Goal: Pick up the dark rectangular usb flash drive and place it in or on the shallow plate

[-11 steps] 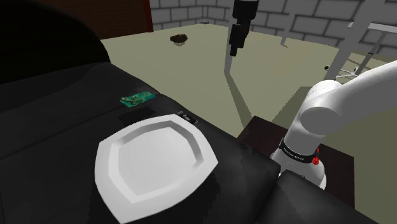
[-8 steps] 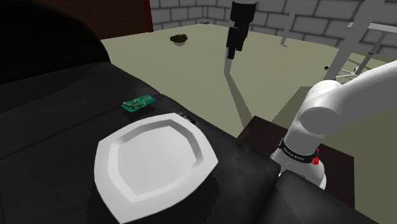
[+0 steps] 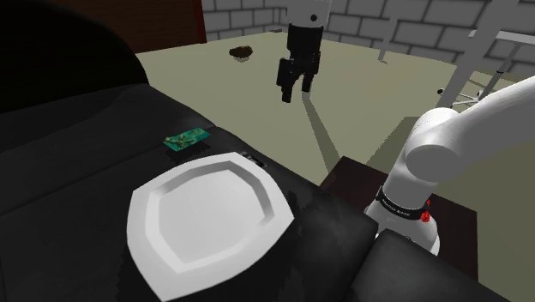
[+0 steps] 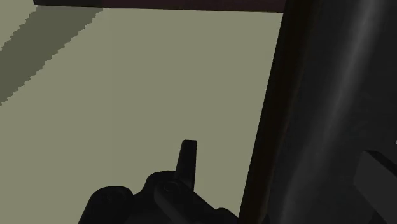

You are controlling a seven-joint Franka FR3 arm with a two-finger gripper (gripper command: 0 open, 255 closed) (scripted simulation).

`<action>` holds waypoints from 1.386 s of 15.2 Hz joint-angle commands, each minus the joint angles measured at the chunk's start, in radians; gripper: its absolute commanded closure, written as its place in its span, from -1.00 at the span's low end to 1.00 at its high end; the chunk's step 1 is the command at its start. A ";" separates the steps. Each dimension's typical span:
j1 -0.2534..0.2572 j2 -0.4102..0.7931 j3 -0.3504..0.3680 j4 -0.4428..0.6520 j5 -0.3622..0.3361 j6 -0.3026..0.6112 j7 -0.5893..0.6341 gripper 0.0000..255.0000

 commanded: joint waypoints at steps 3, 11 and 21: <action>0.006 0.057 0.083 0.002 0.075 0.064 0.149 -1.00; -0.006 0.250 0.257 0.088 0.168 0.213 0.443 -1.00; -0.007 0.325 0.316 0.039 0.180 0.347 0.494 -1.00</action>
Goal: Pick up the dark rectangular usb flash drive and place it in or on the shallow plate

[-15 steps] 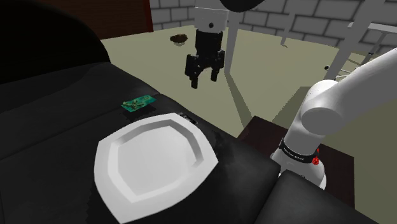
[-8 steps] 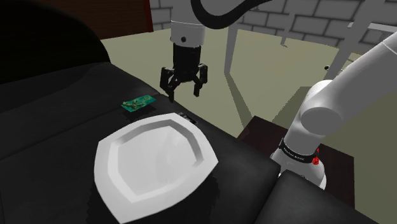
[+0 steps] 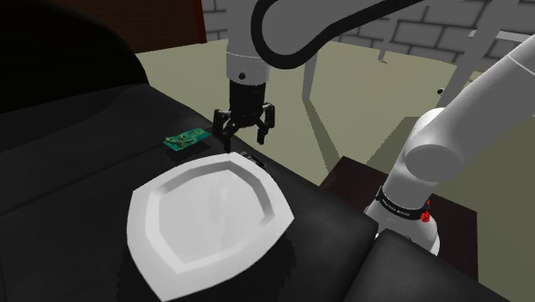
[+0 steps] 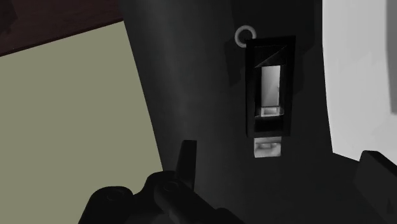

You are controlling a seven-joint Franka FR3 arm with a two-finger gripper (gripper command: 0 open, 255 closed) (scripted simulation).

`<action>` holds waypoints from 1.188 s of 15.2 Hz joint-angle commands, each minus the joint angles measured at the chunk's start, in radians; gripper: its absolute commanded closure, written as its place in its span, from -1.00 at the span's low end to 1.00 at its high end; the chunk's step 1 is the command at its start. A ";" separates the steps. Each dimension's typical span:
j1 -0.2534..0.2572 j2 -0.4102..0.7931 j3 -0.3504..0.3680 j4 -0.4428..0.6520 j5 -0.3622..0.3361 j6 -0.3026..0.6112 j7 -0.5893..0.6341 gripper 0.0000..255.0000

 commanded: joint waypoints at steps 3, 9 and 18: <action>0.000 0.006 0.004 -0.004 0.000 0.011 0.002 -1.00; 0.000 0.006 0.004 -0.004 0.000 0.011 0.002 1.00; 0.001 0.004 0.003 -0.006 0.001 0.010 0.001 -1.00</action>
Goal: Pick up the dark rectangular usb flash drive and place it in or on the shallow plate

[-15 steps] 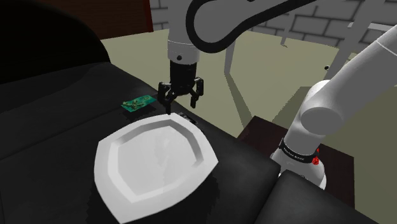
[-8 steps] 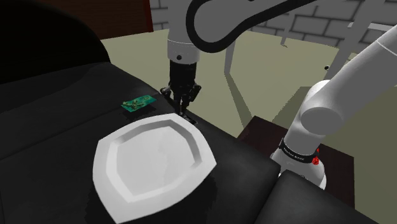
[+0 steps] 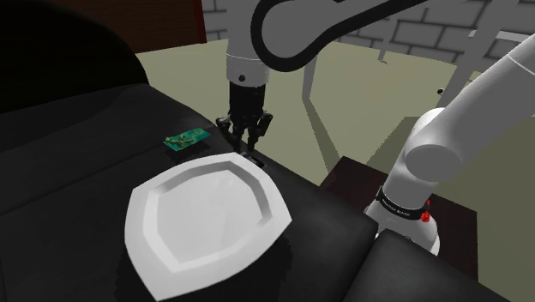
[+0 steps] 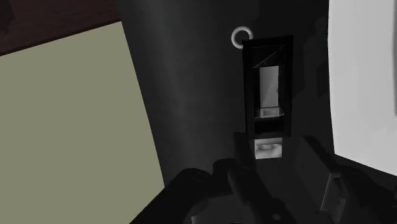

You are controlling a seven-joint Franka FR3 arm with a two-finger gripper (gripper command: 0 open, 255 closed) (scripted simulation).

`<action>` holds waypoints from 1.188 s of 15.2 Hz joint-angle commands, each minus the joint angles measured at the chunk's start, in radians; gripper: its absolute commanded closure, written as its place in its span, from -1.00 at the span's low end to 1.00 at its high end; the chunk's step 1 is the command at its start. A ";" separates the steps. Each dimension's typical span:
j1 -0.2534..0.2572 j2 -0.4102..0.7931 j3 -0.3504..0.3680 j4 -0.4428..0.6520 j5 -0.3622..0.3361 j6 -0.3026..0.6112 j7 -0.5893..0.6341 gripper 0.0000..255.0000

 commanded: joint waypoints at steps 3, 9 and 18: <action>-0.021 0.111 -0.094 0.164 0.036 -0.193 -0.120 -1.00; -0.012 0.129 -0.072 0.102 0.047 -0.111 -0.122 -1.00; -0.010 0.135 -0.066 0.087 0.050 -0.089 -0.122 -1.00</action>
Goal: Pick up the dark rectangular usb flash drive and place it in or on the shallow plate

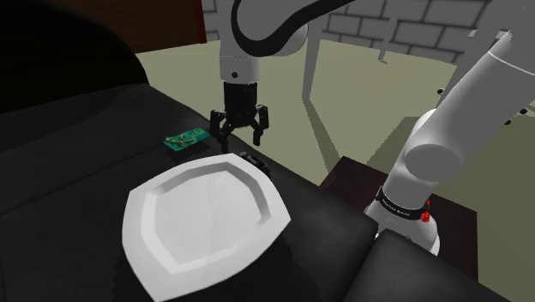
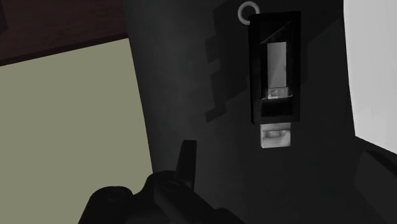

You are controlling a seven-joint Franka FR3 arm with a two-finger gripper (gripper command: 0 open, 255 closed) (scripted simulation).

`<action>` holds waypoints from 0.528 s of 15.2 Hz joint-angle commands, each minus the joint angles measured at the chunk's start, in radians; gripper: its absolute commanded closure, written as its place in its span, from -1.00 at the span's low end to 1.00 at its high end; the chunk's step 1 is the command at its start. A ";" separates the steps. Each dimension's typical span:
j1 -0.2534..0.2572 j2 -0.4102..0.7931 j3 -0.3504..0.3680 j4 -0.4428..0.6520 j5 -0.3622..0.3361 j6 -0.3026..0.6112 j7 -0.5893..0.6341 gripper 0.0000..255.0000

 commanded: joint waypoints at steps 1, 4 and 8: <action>0.000 0.000 0.000 0.000 0.000 0.000 0.000 1.00; -0.001 -0.002 -0.002 -0.002 0.000 -0.001 -0.003 1.00; -0.001 0.000 -0.002 -0.002 0.000 0.001 -0.004 1.00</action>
